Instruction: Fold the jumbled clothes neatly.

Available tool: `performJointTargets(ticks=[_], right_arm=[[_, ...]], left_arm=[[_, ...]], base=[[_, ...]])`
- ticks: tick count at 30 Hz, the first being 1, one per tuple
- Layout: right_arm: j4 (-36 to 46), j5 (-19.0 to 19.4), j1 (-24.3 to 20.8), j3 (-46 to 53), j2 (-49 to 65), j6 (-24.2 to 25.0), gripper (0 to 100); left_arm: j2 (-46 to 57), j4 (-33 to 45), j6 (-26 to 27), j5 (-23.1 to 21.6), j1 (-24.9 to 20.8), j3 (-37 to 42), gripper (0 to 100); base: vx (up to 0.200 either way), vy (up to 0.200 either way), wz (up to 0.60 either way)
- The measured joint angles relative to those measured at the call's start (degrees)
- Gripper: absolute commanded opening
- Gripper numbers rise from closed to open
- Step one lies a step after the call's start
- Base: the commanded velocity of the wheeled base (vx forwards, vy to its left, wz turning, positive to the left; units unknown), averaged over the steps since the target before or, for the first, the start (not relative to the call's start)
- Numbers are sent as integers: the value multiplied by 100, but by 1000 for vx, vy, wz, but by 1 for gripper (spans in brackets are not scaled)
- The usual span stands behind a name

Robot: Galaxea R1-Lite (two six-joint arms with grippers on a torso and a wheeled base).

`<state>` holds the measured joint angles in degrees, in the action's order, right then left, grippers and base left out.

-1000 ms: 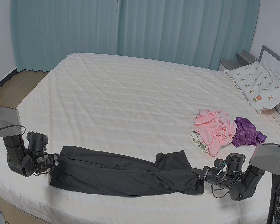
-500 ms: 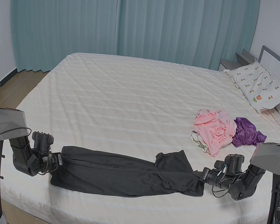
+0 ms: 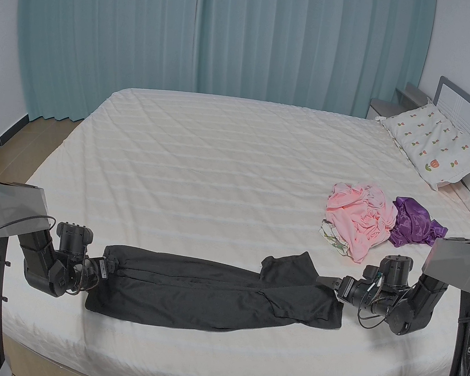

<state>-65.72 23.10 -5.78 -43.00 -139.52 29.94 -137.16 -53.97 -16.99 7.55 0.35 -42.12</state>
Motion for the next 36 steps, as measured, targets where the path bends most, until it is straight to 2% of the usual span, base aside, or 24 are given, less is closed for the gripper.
performJointTargets(ticks=[4, 8, 10, 14, 17, 19, 25, 27, 30, 36], right_arm=[[-169, -230, 13, 372, 245, 246, 100], [-514, -419, -6, 887, 446, 477, 100], [-886, -466, -45, 1215, 514, 642, 100], [-1673, -521, -119, 1744, 532, 917, 100], [-2238, -545, -166, 2004, 446, 1046, 100], [-2313, -558, -188, 2125, 369, 1111, 100], [-2324, -567, -235, 2294, 208, 1178, 100], [-2324, -562, -246, 2316, 182, 1182, 100], [-2326, -556, -251, 2341, 149, 1187, 100], [-2326, -553, -290, 2382, 115, 1180, 100]], left_arm=[[394, 311, -5, -202, 155, 65, 100], [894, 1086, -52, -673, 325, 74, 100], [1150, 1669, -90, -975, 400, 4, 100], [1503, 2315, -123, -1395, 479, -208, 100], [1641, 2682, -110, -1449, 510, -413, 100], [1640, 2915, -79, -1421, 527, -603, 100], [1303, 3334, 356, -863, 621, -1008, 100], [1197, 3348, 397, -841, 656, -1069, 100], [1100, 3334, 332, -1033, 680, -1122, 100], [1067, 3319, -252, -1803, 608, -1190, 100]], base=[[0, 0, 0], [0, 0, 0], [0, 0, 0], [0, 0, 0], [0, 0, 0], [0, 0, 0], [0, 0, 0], [0, 0, 0], [0, 0, 0], [0, 0, 0]])
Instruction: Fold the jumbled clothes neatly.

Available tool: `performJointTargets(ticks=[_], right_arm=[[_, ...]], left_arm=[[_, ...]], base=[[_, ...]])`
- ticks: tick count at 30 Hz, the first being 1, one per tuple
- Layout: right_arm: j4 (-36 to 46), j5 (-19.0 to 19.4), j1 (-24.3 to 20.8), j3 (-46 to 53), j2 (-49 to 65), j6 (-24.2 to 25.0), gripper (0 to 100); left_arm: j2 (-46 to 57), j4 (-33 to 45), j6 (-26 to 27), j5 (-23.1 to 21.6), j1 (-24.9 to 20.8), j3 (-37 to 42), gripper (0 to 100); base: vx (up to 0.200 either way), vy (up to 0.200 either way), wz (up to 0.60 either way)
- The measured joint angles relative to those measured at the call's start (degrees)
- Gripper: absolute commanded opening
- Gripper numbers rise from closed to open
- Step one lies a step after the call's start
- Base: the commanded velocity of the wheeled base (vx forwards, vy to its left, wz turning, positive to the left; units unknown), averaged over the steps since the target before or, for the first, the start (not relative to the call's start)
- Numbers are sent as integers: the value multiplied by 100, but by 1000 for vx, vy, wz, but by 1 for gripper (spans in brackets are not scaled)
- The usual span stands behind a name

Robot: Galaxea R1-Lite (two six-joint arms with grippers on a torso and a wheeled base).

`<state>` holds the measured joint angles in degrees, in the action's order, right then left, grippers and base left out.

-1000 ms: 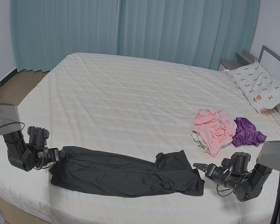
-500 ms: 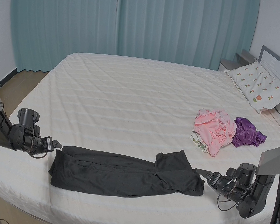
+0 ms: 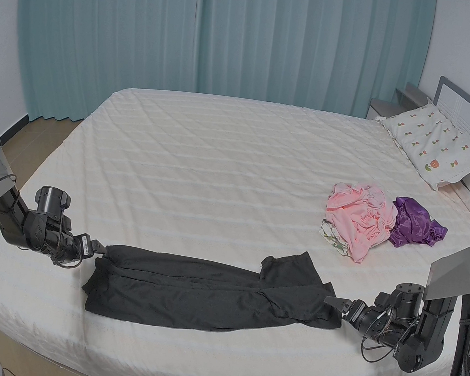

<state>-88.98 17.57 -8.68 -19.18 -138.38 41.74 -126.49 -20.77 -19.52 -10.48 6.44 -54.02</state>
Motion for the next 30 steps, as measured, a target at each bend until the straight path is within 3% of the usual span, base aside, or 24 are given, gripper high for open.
performJointTargets(ticks=[10, 16, 30], right_arm=[[-2, -16, -88, 46, -107, -26, 100], [0, -2, -145, 27, -197, -66, 100], [0, 27, -176, 20, -274, -68, 100]], left_arm=[[-339, -224, 378, -265, -223, -174, 100], [-816, -868, 505, -13, -416, -306, 100], [-1229, -1185, 516, 127, -479, -339, 100]], base=[[0, 0, 0], [0, 0, 0], [0, 0, 0]])
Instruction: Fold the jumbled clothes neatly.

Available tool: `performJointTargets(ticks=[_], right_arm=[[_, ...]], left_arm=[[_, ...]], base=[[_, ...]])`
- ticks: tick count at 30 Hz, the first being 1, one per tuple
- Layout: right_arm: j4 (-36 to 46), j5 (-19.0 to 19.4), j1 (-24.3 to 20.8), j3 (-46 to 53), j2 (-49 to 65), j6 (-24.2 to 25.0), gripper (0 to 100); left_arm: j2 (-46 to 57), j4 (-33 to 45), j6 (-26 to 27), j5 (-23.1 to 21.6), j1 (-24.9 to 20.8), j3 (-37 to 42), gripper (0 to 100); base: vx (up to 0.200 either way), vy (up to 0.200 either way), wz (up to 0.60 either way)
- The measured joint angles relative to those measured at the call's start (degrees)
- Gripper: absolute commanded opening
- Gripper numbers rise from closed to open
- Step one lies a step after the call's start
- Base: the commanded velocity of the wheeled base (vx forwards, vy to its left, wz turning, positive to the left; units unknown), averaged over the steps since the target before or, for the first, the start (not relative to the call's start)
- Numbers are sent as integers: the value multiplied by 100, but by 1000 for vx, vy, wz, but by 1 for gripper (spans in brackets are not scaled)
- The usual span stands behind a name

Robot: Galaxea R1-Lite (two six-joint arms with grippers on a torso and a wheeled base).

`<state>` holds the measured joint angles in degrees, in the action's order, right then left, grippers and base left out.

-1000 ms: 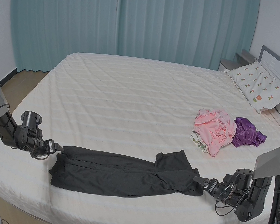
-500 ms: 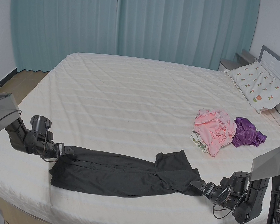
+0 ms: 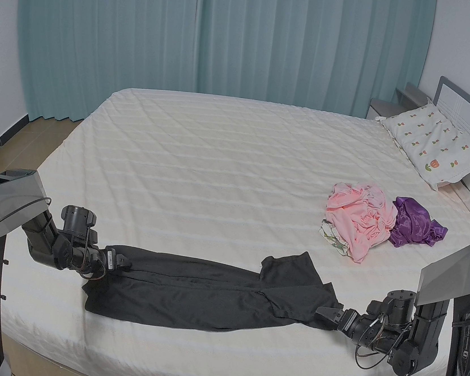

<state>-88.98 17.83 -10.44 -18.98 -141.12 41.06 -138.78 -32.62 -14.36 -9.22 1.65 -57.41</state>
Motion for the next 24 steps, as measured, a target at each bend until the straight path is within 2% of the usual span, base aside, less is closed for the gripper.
performJointTargets(ticks=[2, 3, 24], right_arm=[[0, 0, 0, 0, 0, -1, 100], [0, 4, 0, 0, -1, 0, 100], [2, 9, 0, -1, -4, -1, 100]], left_arm=[[-13, -20, -9, 0, 0, 13, 100], [-15, -20, -13, 0, 2, 24, 0], [410, -11, -35, 35, 46, 473, 0]], base=[[0, 0, 0], [0, 0, 0], [0, 0, 0]])
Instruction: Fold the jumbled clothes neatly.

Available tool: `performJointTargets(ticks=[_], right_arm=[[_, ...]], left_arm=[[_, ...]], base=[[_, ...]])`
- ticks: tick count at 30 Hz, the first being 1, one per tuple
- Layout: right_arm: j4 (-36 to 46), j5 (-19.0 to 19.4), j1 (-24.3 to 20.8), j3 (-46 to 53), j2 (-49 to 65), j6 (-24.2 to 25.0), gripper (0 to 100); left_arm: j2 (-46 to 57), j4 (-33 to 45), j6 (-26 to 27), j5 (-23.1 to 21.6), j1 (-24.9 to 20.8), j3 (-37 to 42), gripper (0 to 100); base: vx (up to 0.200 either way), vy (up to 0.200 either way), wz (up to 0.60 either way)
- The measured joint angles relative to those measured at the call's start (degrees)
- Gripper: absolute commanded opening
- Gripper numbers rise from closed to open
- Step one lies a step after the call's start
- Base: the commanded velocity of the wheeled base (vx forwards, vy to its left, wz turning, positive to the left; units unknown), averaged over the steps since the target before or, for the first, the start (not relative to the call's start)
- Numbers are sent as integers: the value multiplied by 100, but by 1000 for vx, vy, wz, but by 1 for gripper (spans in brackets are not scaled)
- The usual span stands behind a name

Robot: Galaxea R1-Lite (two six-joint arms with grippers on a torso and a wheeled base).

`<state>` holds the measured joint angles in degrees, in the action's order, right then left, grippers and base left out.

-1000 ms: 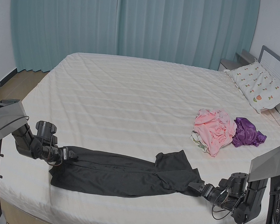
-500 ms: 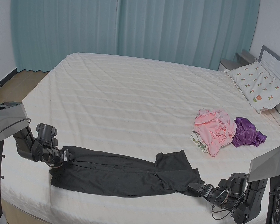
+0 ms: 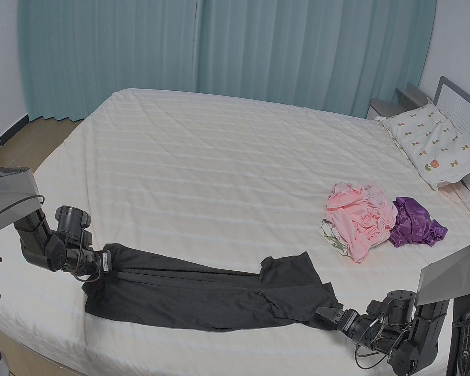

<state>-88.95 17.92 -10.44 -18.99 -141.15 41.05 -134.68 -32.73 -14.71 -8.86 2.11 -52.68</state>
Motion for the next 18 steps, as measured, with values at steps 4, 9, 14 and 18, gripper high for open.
performJointTargets(ticks=[4, 9, 14, 18], right_arm=[[-2, 0, 0, 1, 0, 0, 100], [0, -2, 0, 1, -5, 0, 100], [-2, -7, 0, 1, -16, 0, 100], [-2, -9, 0, 1, -20, 0, 100]], left_arm=[[102, 38, 24, 52, 127, -30, 0], [277, 93, 40, 84, 325, -73, 0], [557, 407, 148, 104, 496, -57, 0], [747, 644, 238, 95, 610, -77, 0]], base=[[0, 0, 0], [0, 0, 0], [0, 0, 0], [0, 0, 0]])
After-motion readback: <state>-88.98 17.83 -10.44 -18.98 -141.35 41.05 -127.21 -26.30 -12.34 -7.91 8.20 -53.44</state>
